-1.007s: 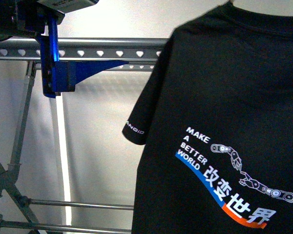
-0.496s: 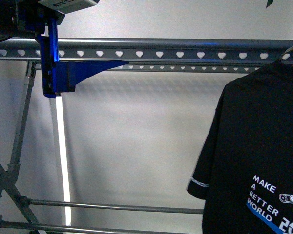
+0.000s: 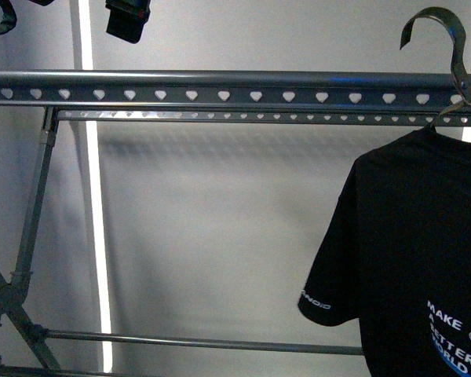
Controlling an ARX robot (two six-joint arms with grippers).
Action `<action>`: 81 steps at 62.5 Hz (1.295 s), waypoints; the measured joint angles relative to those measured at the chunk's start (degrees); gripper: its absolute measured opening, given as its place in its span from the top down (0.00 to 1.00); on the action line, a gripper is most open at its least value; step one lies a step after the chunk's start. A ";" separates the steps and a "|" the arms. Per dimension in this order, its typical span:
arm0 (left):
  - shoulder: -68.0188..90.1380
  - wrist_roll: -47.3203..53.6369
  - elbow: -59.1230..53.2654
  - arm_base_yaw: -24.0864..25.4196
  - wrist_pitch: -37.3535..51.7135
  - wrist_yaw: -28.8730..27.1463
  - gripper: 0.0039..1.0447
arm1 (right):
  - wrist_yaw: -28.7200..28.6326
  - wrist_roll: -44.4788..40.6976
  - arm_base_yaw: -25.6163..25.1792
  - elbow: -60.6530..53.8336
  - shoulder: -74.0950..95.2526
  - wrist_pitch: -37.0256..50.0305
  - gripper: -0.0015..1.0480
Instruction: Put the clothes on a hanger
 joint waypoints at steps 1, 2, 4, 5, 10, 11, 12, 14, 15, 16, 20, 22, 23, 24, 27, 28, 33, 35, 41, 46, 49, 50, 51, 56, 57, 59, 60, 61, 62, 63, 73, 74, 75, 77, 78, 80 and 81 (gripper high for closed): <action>0.07 -0.50 0.00 0.24 1.03 1.77 0.06 | 0.00 0.02 0.00 0.00 -0.11 0.04 0.97; 0.07 -0.83 0.00 0.46 2.21 2.32 0.06 | -0.02 0.24 0.00 0.00 -0.24 0.11 0.97; 0.07 -1.86 -0.02 0.77 4.81 0.26 0.06 | -0.07 0.68 0.00 0.00 -0.48 0.37 0.97; 0.07 -2.21 -0.04 0.83 5.51 -0.61 0.06 | -0.07 0.76 0.00 0.00 -0.52 0.44 0.97; -0.90 -4.81 -0.96 1.51 8.48 -7.32 0.06 | -0.02 1.84 0.28 0.00 -0.79 0.81 0.97; -1.11 -5.22 -1.22 1.64 8.57 -8.31 0.06 | 0.00 2.03 0.33 0.00 -0.81 0.92 0.97; -1.70 -5.95 -1.84 1.99 8.74 -10.27 0.06 | 0.02 2.45 0.44 0.04 -0.81 1.22 0.97; -2.23 -6.97 -2.54 2.34 8.92 -12.11 0.06 | 0.09 2.97 0.52 0.09 -0.81 1.55 0.97; -2.91 -8.11 -3.37 2.71 9.11 -13.40 0.06 | 0.20 3.43 0.63 0.17 -0.81 1.97 0.97; -3.21 -8.72 -3.83 2.91 9.22 -14.10 0.06 | 0.28 3.93 0.68 0.20 -0.81 2.16 0.97; -5.64 -13.77 -7.58 4.11 10.27 -16.28 0.06 | 1.25 6.40 0.92 0.94 -0.57 3.89 0.97; -6.99 -16.83 -9.79 4.76 9.86 -17.03 0.06 | 2.12 8.26 1.09 1.77 -0.11 4.81 0.97; -8.00 -19.37 -11.72 5.20 10.25 -16.63 0.06 | 2.84 9.25 1.27 2.62 0.35 5.22 0.97; -8.59 -21.14 -12.92 5.44 10.45 -15.80 0.06 | 3.39 10.10 1.40 3.30 0.74 5.38 0.97; -10.34 -21.81 -14.10 6.43 5.25 -10.62 0.11 | 4.17 11.82 1.68 4.68 1.62 5.60 0.97; -11.58 -21.81 -15.13 7.17 2.21 -7.69 0.15 | 4.70 12.81 1.88 5.42 2.05 5.60 0.97; -16.26 -21.81 -21.33 8.61 -2.78 -1.51 0.25 | 6.58 14.71 2.62 8.02 3.89 5.27 0.97; -18.29 -21.84 -24.98 8.87 -2.51 -0.55 0.30 | 7.52 15.74 3.02 9.35 5.05 4.98 0.97; -24.61 -22.01 -37.09 9.18 2.29 0.22 0.51 | 10.73 20.59 4.35 14.34 9.62 3.67 0.97; -28.41 -22.03 -45.88 9.27 5.99 0.24 0.70 | 13.70 25.92 5.79 18.91 14.19 2.91 0.97; -29.64 -22.03 -48.54 9.27 7.26 0.24 0.77 | 14.43 28.15 6.40 20.52 15.82 2.86 0.97; -29.94 -22.03 -49.20 9.27 7.52 0.24 0.78 | 14.58 28.61 6.54 20.94 16.26 2.80 0.97; -30.25 -22.05 -49.83 9.27 7.76 0.24 0.80 | 14.73 29.09 6.69 21.35 16.66 2.75 0.97; -32.44 -22.05 -53.77 9.27 9.42 0.26 0.92 | 15.15 32.48 7.63 24.28 19.37 2.67 0.97; -33.07 -22.05 -54.77 9.27 9.86 0.26 0.95 | 15.34 33.44 7.87 25.20 20.13 2.58 0.97; -33.70 -22.18 -55.76 9.27 10.25 0.26 0.98 | 15.72 34.36 8.11 26.16 20.92 2.40 0.97; -34.32 -22.25 -56.70 9.27 10.58 0.26 0.98 | 16.06 35.21 8.33 27.08 21.64 2.34 0.97; -34.60 -22.21 -57.16 9.27 10.73 0.26 0.97 | 16.22 35.65 8.41 27.52 21.99 2.34 0.97; -34.88 -22.23 -57.61 9.27 10.91 0.26 0.97 | 16.37 35.91 8.52 27.98 22.34 2.34 0.97; -35.50 -22.23 -58.49 9.27 11.19 0.26 0.97 | 16.59 37.11 8.72 28.89 23.06 2.34 0.97; -39.08 -22.23 -63.58 9.27 12.39 0.26 0.97 | 18.34 42.88 9.75 32.79 26.80 2.43 0.97; -39.58 -22.25 -64.26 9.29 12.46 0.26 0.97 | 18.69 43.89 9.92 33.16 27.34 2.43 0.97; -40.09 -22.23 -64.85 9.29 12.55 0.26 0.97 | 18.99 44.52 10.08 33.42 27.65 2.43 0.97; -41.31 -22.23 -66.29 9.29 12.70 0.26 0.97 | 19.96 45.37 10.67 33.92 28.57 2.27 0.97; -41.57 -22.23 -66.55 9.29 12.72 0.26 0.97 | 20.26 45.48 10.78 34.01 28.76 2.14 0.97; -42.29 -22.23 -67.36 9.29 12.76 0.26 0.97 | 20.85 45.79 11.08 34.12 29.16 1.90 0.97; -42.84 -22.25 -67.87 9.29 12.76 0.26 0.97 | 21.11 46.07 11.28 34.14 29.46 1.81 0.97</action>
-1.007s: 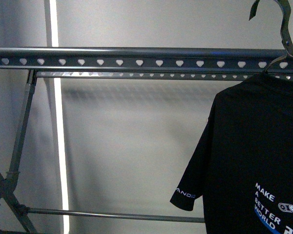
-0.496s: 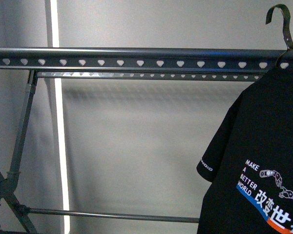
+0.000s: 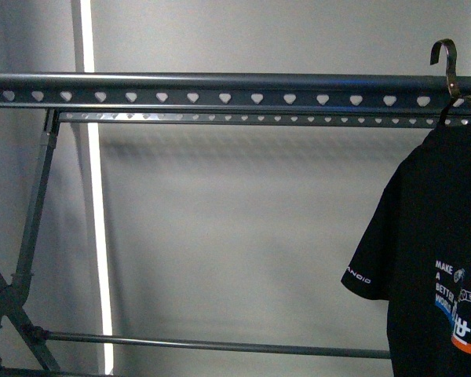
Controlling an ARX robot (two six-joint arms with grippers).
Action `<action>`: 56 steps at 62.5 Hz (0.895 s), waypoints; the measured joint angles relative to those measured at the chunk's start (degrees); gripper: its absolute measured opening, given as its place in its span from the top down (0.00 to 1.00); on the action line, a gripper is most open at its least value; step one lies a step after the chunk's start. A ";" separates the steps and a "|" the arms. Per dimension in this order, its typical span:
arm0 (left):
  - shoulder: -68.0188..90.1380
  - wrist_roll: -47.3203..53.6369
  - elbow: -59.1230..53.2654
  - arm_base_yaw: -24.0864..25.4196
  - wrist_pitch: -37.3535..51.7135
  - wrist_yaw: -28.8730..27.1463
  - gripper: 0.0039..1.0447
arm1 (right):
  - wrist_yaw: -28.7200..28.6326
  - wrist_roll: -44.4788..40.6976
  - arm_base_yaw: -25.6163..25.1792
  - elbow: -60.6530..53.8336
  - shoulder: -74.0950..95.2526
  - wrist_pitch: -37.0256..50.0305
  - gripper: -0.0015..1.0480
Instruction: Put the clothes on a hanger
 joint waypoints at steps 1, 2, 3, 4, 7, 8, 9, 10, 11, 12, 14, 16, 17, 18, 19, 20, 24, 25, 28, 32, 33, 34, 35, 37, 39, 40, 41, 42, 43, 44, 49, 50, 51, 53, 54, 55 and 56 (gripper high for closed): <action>-0.24 0.02 -0.26 0.00 0.00 0.00 0.97 | 0.09 0.17 0.09 0.00 0.15 0.00 0.97; -0.50 0.00 -0.50 0.00 0.00 0.00 0.97 | 0.22 0.35 0.17 0.00 0.31 0.02 0.97; -1.05 0.02 -0.98 0.00 0.00 0.00 0.97 | 0.46 0.63 0.37 0.02 0.57 0.02 0.97; -1.20 0.02 -1.11 0.00 0.00 0.00 0.97 | 0.61 0.90 0.46 0.02 0.72 0.02 0.97; -2.47 0.02 -2.21 0.00 -0.02 0.00 0.97 | 1.01 1.53 0.79 0.04 1.29 0.02 0.97; -2.75 0.02 -2.43 0.00 -0.02 0.00 0.97 | 1.05 1.62 0.87 0.07 1.40 0.04 0.97; -3.02 0.02 -2.64 0.00 -0.04 0.00 0.97 | 1.14 1.84 0.94 0.07 1.55 0.07 0.97; -3.54 0.02 -3.08 0.00 -0.07 0.00 0.97 | 1.29 2.23 1.09 0.09 1.84 0.20 0.97; -3.80 0.02 -3.26 0.00 -0.11 0.00 0.97 | 1.38 2.49 1.18 0.09 2.01 0.28 0.97; -4.07 0.00 -3.45 0.00 -0.17 0.00 0.97 | 1.49 2.64 1.25 0.09 2.16 0.37 0.97; -4.85 0.00 -4.02 0.00 -0.42 0.00 0.97 | 1.79 3.06 1.44 0.09 2.51 0.70 0.97; -5.64 0.02 -4.59 0.00 -0.68 -0.02 0.97 | 2.19 3.41 1.60 0.09 2.82 0.94 0.97; -5.92 0.00 -4.76 0.00 -0.77 0.00 0.97 | 2.29 3.43 1.64 0.09 2.95 1.01 0.97; -6.19 0.02 -4.94 0.00 -0.87 0.00 0.97 | 2.43 3.45 1.70 0.09 3.04 1.09 0.97; -6.71 0.02 -5.27 0.00 -1.05 0.00 0.97 | 2.69 3.56 1.81 0.07 3.17 1.22 0.97; -6.97 0.02 -5.44 0.00 -1.18 0.00 0.97 | 2.73 3.58 1.86 0.04 3.23 1.36 0.97; -8.20 0.00 -6.14 0.00 -1.68 0.00 0.97 | 3.06 3.50 2.03 -0.44 3.30 2.03 0.94; -8.74 0.02 -6.45 0.00 -1.95 0.00 0.97 | 3.19 3.43 2.10 -0.61 3.30 2.14 0.91; -9.81 0.02 -6.97 0.00 -2.47 0.00 0.97 | 4.09 2.91 2.12 -1.20 3.19 2.84 0.84; -11.56 0.00 -7.78 0.00 -3.45 0.00 0.97 | 5.38 1.38 2.08 -2.54 3.02 3.76 0.74; -12.11 0.02 -8.00 0.00 -3.74 -0.02 0.97 | 6.23 0.74 2.03 -2.99 2.86 4.04 0.71; -12.37 0.00 -8.11 0.00 -3.91 -0.02 0.97 | 6.75 0.02 2.01 -3.30 2.78 4.26 0.69; -12.52 0.00 -8.17 0.00 -3.98 -0.02 0.97 | 7.04 -0.24 2.01 -3.65 2.60 4.61 0.68; -13.33 0.00 -8.48 0.00 -4.46 -0.02 0.97 | 8.92 -2.38 1.88 -5.11 1.86 6.05 0.62; -14.14 0.02 -8.74 0.00 -4.96 0.00 0.97 | 10.01 -4.35 1.66 -6.91 0.79 7.82 0.57; -14.51 0.02 -8.87 0.00 -5.20 -0.02 0.97 | 10.43 -4.72 1.55 -7.54 0.37 8.41 0.56; -14.91 0.02 -9.03 0.00 -5.46 -0.02 0.97 | 11.21 -6.12 1.38 -8.92 -0.63 9.73 0.53; -15.65 0.00 -9.27 0.00 -5.97 -0.02 0.97 | 11.82 -8.87 0.96 -11.23 -2.40 12.13 0.47; -16.26 0.02 -9.46 0.00 -6.38 0.00 0.97 | 12.13 -10.53 0.63 -12.85 -3.82 13.94 0.44; -16.65 0.02 -9.60 0.00 -6.64 0.00 0.97 | 12.50 -12.28 0.22 -14.53 -5.44 15.89 0.41; -18.95 0.02 -10.21 0.00 -8.31 0.00 0.97 | 11.63 -21.03 -1.95 -22.93 -15.08 25.49 0.26; -19.19 0.02 -10.27 0.00 -8.48 0.00 0.97 | 11.30 -22.03 -2.25 -23.91 -16.31 26.43 0.24; -19.63 0.02 -10.36 0.00 -8.81 -0.02 0.97 | 10.62 -23.58 -2.86 -25.97 -18.99 28.37 0.21; -20.35 0.02 -10.51 0.00 -9.35 -0.02 0.97 | 9.57 -26.86 -3.69 -29.27 -23.19 31.02 0.16; -20.59 0.02 -10.56 0.00 -9.53 0.00 0.97 | 9.18 -28.44 -3.96 -30.36 -24.59 31.78 0.14; -21.05 0.02 -10.71 0.00 -9.88 0.00 0.97 | 8.26 -30.60 -4.44 -32.61 -27.50 33.16 0.11; -21.20 0.02 -10.84 0.00 -9.88 0.00 0.97 | 7.82 -31.65 -4.66 -33.66 -28.89 33.70 0.09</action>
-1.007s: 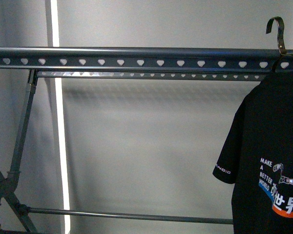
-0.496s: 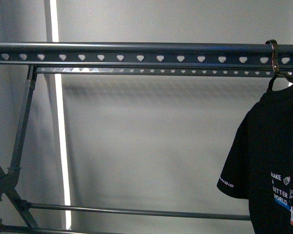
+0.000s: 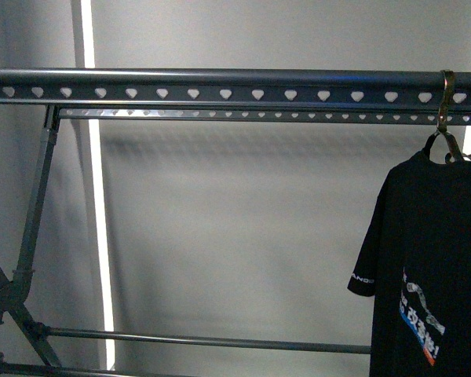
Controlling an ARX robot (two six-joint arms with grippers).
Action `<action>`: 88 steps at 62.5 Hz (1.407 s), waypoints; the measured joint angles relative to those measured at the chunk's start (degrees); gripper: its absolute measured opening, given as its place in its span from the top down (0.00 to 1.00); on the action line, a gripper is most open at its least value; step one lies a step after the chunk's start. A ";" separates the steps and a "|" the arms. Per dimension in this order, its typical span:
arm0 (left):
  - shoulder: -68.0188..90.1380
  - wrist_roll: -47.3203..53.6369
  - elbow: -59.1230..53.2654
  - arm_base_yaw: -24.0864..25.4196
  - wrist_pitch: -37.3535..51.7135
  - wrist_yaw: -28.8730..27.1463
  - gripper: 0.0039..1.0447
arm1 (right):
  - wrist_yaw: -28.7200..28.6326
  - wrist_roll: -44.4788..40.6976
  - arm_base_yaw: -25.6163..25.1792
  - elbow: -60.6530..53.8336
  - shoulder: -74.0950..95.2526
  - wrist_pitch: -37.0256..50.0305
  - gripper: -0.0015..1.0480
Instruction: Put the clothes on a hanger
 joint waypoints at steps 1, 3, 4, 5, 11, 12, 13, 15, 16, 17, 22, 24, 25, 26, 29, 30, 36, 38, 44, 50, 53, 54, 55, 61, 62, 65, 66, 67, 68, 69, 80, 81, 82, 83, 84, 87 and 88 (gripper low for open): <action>-0.26 0.00 -0.59 0.00 0.70 0.00 0.97 | -0.79 -2.25 -0.44 -2.34 -3.06 0.83 0.06; -0.52 -0.02 -0.96 0.00 1.05 0.00 0.97 | -1.16 -3.93 -0.81 -4.74 -6.05 1.55 0.05; -0.77 -0.02 -1.05 0.00 0.92 0.07 0.97 | -1.27 -7.04 -1.07 -7.23 -9.03 2.05 0.06; -0.87 -0.04 -1.07 0.00 0.83 0.13 0.97 | -1.27 -8.33 -1.20 -8.48 -10.51 2.14 0.07; -2.89 -0.04 -1.07 0.00 -0.55 0.04 0.97 | -2.43 -18.62 -2.32 -19.28 -23.15 -0.39 0.07; -3.13 -0.04 -1.07 0.00 -0.74 0.07 0.97 | -2.49 -19.56 -2.43 -20.46 -24.48 -0.90 0.07; -3.61 -0.04 -1.07 0.00 -1.14 0.09 0.97 | -2.86 -21.62 -2.58 -22.56 -26.84 -1.84 0.07; -4.26 -0.04 -1.07 0.00 -1.75 0.07 0.97 | -3.37 -23.34 -2.93 -25.70 -30.25 -3.28 0.07; -4.46 -0.04 -1.07 0.00 -1.97 0.04 0.97 | -3.61 -23.52 -3.04 -26.67 -31.28 -3.74 0.07; -5.01 -0.04 -1.07 0.00 -2.51 0.07 0.97 | -3.76 -23.96 -3.26 -28.09 -32.85 -4.42 0.07; -6.34 -0.04 -1.07 0.00 -3.89 0.11 0.97 | -2.36 -25.97 -3.10 -33.62 -39.58 -7.89 0.07; -6.91 -0.04 -1.07 0.00 -4.50 0.09 0.97 | -1.57 -26.25 -2.86 -35.56 -42.18 -8.74 0.07; -7.30 -0.04 -1.07 0.00 -4.92 0.11 0.97 | -0.52 -26.58 -2.51 -36.65 -43.80 -9.46 0.07; -7.50 -0.04 -1.07 0.00 -5.11 0.11 0.97 | 0.26 -26.58 -2.34 -36.92 -44.81 -10.54 0.08; -8.59 -0.04 -1.07 0.00 -6.12 0.11 0.97 | 4.68 -26.75 -0.81 -36.94 -49.72 -19.58 0.16; -8.68 -0.04 -1.07 0.00 -6.21 0.13 0.97 | 5.60 -26.75 -0.46 -36.94 -50.66 -21.24 0.17; -10.36 -0.04 -1.07 0.00 -7.93 0.00 0.97 | 11.06 -26.99 3.52 -37.57 -56.26 -31.28 0.35; -11.13 -0.04 -1.07 0.00 -8.61 0.04 0.97 | 12.28 -27.10 5.01 -38.25 -56.96 -31.78 0.41; -12.37 -0.04 -1.07 0.00 -10.01 0.02 0.97 | 15.41 -27.15 8.13 -39.69 -58.34 -31.95 0.58; -17.99 -0.07 -1.07 0.00 -17.14 0.20 0.97 | 20.65 -27.17 13.05 -41.27 -60.41 -32.15 0.82; -21.66 -0.04 -1.07 0.00 -20.48 0.09 0.97 | 25.62 -27.19 16.68 -41.77 -60.83 -32.20 0.90; -22.21 -0.07 -1.07 0.00 -20.68 0.09 0.97 | 26.58 -27.19 18.18 -42.05 -61.02 -32.20 0.94; -22.64 -0.07 -1.07 0.00 -20.83 0.07 0.97 | 26.64 -27.19 18.91 -42.23 -61.16 -32.22 0.96; -23.10 -0.07 -1.07 0.00 -21.03 0.00 0.97 | 26.95 -27.39 20.39 -42.86 -61.99 -32.17 0.98; -23.10 -0.04 -1.07 0.00 -21.03 0.00 0.97 | 27.21 -27.39 20.41 -43.01 -62.07 -32.17 0.98; -23.10 -0.04 -1.07 0.00 -21.09 0.07 0.97 | 27.21 -27.41 20.41 -43.34 -62.27 -32.17 0.98; -23.10 -0.04 -1.07 0.00 -21.11 0.07 0.97 | 27.21 -27.39 20.44 -43.50 -62.34 -32.17 0.98; -23.10 -0.04 -1.07 0.00 -21.11 0.07 0.97 | 27.21 -27.39 20.44 -43.63 -62.42 -32.17 0.98; -23.10 -0.04 -1.07 0.00 -21.11 0.07 0.97 | 27.19 -27.39 20.44 -43.69 -62.47 -32.17 0.98; -23.12 -0.04 -1.07 0.00 -21.11 0.07 0.97 | 27.19 -27.39 20.46 -43.80 -62.58 -32.17 0.98; -23.12 -0.04 -1.07 0.00 -21.11 0.04 0.97 | 27.19 -27.39 20.48 -44.96 -63.73 -31.89 0.98; -23.12 -0.04 -1.07 0.00 -21.11 0.07 0.97 | 27.19 -27.39 20.48 -45.42 -64.30 -31.76 0.98; -23.12 -0.04 -1.07 0.00 -21.11 0.07 0.97 | 27.19 -27.41 20.48 -45.66 -64.48 -31.74 0.98; -23.15 -0.07 -1.07 0.00 -21.11 0.07 0.97 | 27.17 -27.41 20.48 -46.31 -65.05 -31.76 0.98; -23.15 -0.07 -1.07 0.00 -21.11 0.04 0.97 | 27.17 -27.41 20.48 -46.53 -65.22 -31.76 0.98; -23.17 -0.04 -1.07 0.00 -21.11 0.07 0.97 | 27.19 -27.41 20.48 -46.93 -65.33 -31.80 0.98; -23.15 -0.04 -1.07 0.00 -21.11 0.07 0.97 | 27.19 -27.39 20.48 -46.93 -65.33 -31.78 0.98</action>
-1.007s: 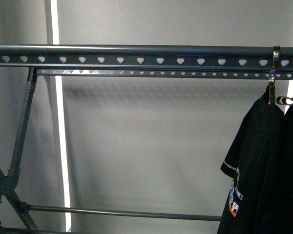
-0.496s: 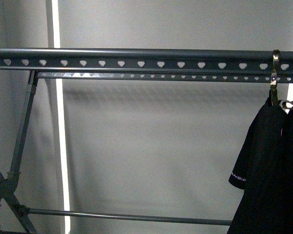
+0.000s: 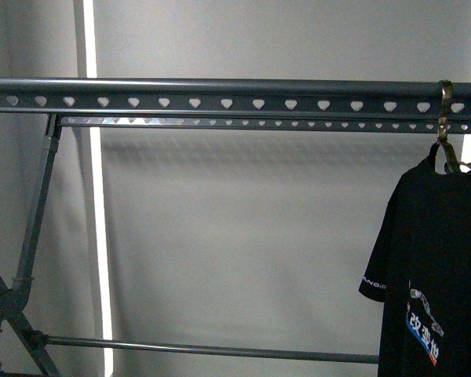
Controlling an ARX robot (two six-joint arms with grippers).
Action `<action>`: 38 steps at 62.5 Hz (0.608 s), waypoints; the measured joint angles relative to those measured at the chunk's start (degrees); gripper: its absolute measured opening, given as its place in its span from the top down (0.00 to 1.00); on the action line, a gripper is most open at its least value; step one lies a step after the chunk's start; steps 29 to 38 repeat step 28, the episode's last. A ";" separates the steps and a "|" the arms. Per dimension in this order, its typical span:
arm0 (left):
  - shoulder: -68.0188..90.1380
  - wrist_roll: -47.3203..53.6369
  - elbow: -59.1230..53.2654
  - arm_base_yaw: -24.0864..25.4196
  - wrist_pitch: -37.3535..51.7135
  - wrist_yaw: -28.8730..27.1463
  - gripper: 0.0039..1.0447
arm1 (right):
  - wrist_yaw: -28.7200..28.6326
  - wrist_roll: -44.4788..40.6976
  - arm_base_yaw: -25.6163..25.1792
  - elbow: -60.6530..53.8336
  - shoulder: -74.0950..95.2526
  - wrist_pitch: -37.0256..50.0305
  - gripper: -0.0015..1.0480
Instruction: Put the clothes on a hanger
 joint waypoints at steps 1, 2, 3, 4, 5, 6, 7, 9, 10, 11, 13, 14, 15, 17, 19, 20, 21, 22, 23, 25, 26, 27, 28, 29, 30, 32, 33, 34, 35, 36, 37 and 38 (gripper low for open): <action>-0.02 0.00 0.00 0.00 0.00 0.00 0.97 | 0.00 0.00 0.00 0.00 0.00 0.00 0.98; -0.02 -0.02 0.00 0.00 0.00 0.00 0.97 | 0.00 0.00 0.00 0.00 0.00 0.00 0.98; -0.02 0.00 0.00 0.00 0.00 0.00 0.97 | 0.00 -0.02 0.00 0.00 0.00 0.00 0.98; -0.02 0.00 0.00 0.00 0.00 0.00 0.97 | 0.00 0.00 0.00 0.00 0.00 0.00 0.98; -0.02 0.00 0.00 0.00 0.00 0.00 0.97 | 0.00 0.00 0.00 0.00 -0.07 0.00 0.98; -0.02 -0.02 0.00 0.00 0.00 -0.02 0.97 | 0.00 0.00 0.00 0.00 -0.07 0.00 0.98; -0.02 0.00 0.00 0.00 0.00 0.00 0.97 | -0.02 0.00 0.00 0.00 -0.07 0.00 0.98; -0.02 0.00 0.00 0.00 0.00 0.00 0.97 | -0.04 -0.02 0.00 0.00 -0.07 0.00 0.98; -0.02 0.00 0.00 0.00 0.00 0.00 0.97 | -0.04 -0.02 0.00 0.00 -0.07 0.00 0.98; -0.02 0.00 0.00 0.00 0.00 -0.02 0.97 | -0.04 0.00 0.00 0.00 -0.07 0.00 0.98; -0.02 0.00 0.00 0.00 0.00 0.00 0.97 | -0.04 0.00 0.00 0.00 -0.07 0.00 0.98; -0.02 0.00 0.00 0.00 0.00 -0.02 0.97 | -0.04 0.00 0.00 0.00 -0.07 0.00 0.98; -0.02 -0.02 0.00 0.00 0.00 -0.02 0.97 | -0.04 -0.02 0.00 0.00 -0.07 0.00 0.98; -0.02 -0.02 0.00 0.00 0.00 -0.02 0.97 | -0.02 0.00 0.00 0.00 -0.07 0.00 0.98; -0.02 0.00 0.00 0.00 0.00 0.00 0.97 | -0.02 0.00 0.00 0.00 -0.07 0.00 0.98; -0.02 -0.02 0.00 0.00 0.00 0.00 0.97 | -0.02 -0.04 0.00 0.00 -0.07 0.00 0.97; -0.02 -0.07 0.00 0.00 0.00 0.00 0.96 | -0.02 -0.09 0.00 0.00 -0.07 0.00 0.96; -0.02 -0.11 0.00 0.00 0.00 0.00 0.93 | -0.04 -0.04 0.00 0.00 -0.07 0.00 0.93; -0.02 -0.15 0.00 0.00 0.00 0.00 0.91 | -0.02 -0.04 0.00 0.00 -0.07 0.00 0.92; -0.02 -0.13 0.00 0.00 0.00 0.00 0.84 | -0.02 -0.04 0.00 0.00 -0.07 0.00 0.85; -0.02 -0.13 0.00 0.00 0.00 0.00 0.83 | -0.02 -0.04 0.00 0.00 -0.07 0.00 0.83; -0.02 -0.13 0.00 0.00 0.00 0.00 0.79 | -0.02 -0.04 0.00 0.00 -0.07 0.00 0.80; -0.02 -0.13 0.00 0.00 0.00 0.00 0.78 | -0.02 -0.04 0.00 0.00 -0.07 0.00 0.78; -0.02 -0.13 0.00 0.00 0.00 0.00 0.78 | -0.02 -0.04 0.00 0.00 -0.07 0.00 0.78; -0.02 -0.13 0.00 0.00 0.00 0.00 0.78 | -0.02 -0.04 0.00 0.00 -0.07 0.00 0.78; -0.02 -0.13 0.00 0.00 0.00 0.00 0.78 | -0.02 -0.04 0.00 0.00 -0.07 0.00 0.78; -0.02 -0.13 0.00 0.00 0.00 0.00 0.78 | -0.02 -0.04 0.00 0.00 -0.07 0.00 0.78; -0.02 -0.13 0.00 0.00 0.00 0.00 0.78 | -0.02 -0.04 0.00 0.00 -0.07 0.00 0.78; -0.02 -0.13 0.00 0.00 0.00 0.00 0.78 | -0.02 -0.04 0.00 0.00 -0.07 0.00 0.78; -0.02 -0.13 0.00 0.00 0.00 0.00 0.78 | -0.02 -0.04 0.00 0.00 -0.07 0.00 0.78; -0.02 -0.13 0.00 0.00 0.00 0.00 0.78 | -0.02 -0.04 0.00 0.00 -0.07 0.00 0.78; -0.02 -0.13 0.00 0.00 0.00 0.00 0.78 | -0.02 -0.04 0.00 0.00 -0.07 0.00 0.78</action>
